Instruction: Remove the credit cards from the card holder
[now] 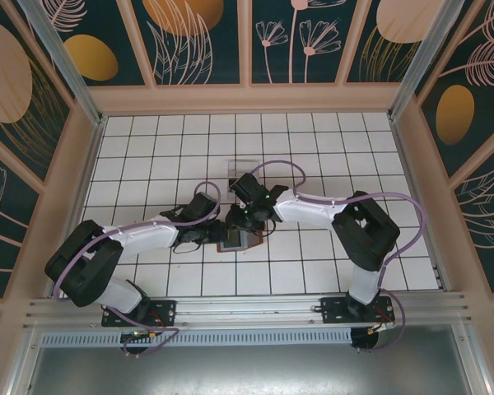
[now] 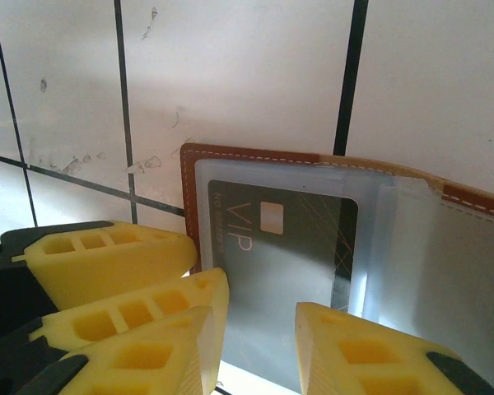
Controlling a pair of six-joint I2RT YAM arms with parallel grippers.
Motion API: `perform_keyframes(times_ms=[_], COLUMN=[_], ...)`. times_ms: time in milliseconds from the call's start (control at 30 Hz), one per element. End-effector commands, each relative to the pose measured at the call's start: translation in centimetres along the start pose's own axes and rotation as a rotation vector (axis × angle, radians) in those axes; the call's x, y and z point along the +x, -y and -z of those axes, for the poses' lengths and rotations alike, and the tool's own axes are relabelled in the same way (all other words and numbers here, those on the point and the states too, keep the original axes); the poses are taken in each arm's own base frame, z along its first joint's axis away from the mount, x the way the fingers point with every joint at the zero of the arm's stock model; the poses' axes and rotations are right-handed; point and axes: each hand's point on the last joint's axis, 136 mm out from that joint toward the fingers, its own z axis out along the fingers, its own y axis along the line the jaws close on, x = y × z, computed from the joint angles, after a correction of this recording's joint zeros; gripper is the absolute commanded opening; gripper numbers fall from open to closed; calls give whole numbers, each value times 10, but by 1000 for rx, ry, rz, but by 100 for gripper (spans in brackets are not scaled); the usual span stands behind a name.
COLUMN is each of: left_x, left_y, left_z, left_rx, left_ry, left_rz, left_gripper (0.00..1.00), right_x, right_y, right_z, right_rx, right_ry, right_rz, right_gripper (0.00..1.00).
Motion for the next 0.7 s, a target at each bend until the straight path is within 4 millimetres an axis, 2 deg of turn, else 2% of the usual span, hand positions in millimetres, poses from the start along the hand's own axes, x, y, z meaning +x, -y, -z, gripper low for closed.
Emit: perform_keyframes(times_ms=[0,167,667], left_x=[12,12,11], left_y=[-11,-12,-12], left_z=[-2,-2,0], left_rx=[-38,-40,-46], left_ry=[-28,-29,-25], left_rz=[6,9,9], left_gripper=[30,30,31], right_x=[-1,4,4], right_y=[6,15,23], right_z=[-11,-18,-19], right_rx=[6,18,7], right_ry=[-5,-23,-15], right_rz=[16,6,-21], right_gripper=[32,32,31])
